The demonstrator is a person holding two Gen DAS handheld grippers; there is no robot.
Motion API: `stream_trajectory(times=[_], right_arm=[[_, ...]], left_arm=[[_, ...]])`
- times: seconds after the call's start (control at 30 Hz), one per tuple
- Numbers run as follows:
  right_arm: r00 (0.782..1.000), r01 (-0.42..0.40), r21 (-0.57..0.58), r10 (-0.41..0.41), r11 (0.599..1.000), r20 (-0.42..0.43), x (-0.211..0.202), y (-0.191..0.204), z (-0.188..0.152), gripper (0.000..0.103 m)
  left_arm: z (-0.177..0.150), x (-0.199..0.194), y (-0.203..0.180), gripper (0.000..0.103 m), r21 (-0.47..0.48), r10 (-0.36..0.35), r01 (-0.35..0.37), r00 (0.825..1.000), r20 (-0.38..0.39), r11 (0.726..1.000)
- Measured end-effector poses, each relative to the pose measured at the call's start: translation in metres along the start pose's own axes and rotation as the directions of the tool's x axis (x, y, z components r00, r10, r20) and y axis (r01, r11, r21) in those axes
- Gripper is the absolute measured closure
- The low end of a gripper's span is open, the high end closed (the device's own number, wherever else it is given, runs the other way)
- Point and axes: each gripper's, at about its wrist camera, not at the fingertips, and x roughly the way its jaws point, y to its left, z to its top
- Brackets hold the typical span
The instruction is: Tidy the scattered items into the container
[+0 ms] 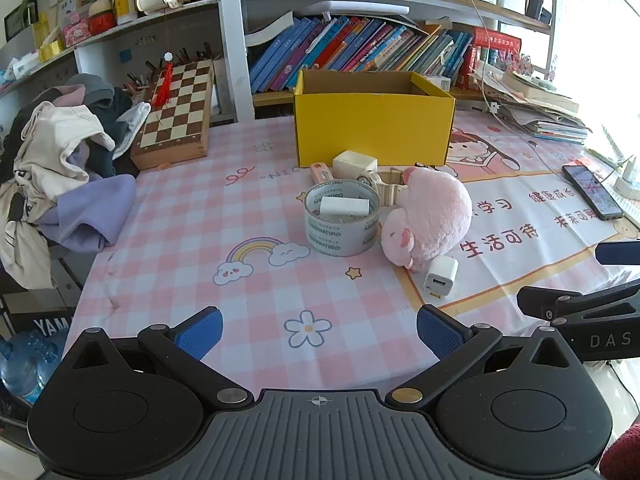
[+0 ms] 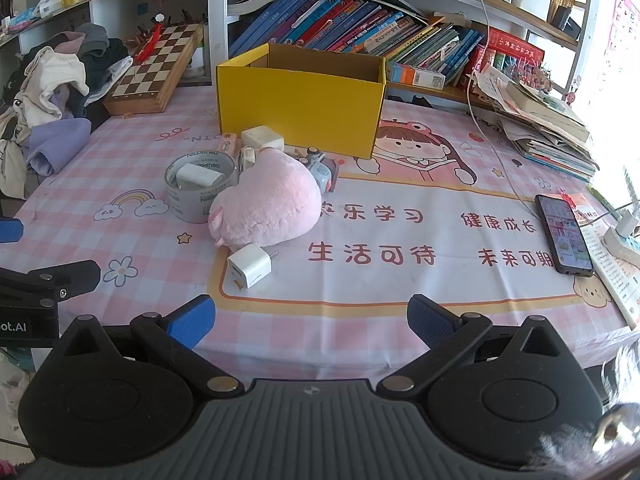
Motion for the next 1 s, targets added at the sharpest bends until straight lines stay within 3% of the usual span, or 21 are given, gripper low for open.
stream_trajectory(times=[0.63,1.0], right_arm=[[1.0,-0.006,-0.006,0.006,1.0,0.002,-0.0015,0.0023,-0.0009,0.0],[1.0,-0.008,-0.002,0.008,1.0,0.003,-0.0006,0.003,0.0001,0.0]], left_arm=[[-0.0012,0.0017,-0.0003,0.0,-0.001,-0.002,0.002,1.0,-0.016,1.0],[-0.0018,0.0006,-0.0021,0.0,0.01,-0.044,0.044,0.999,-0.007,0.999]])
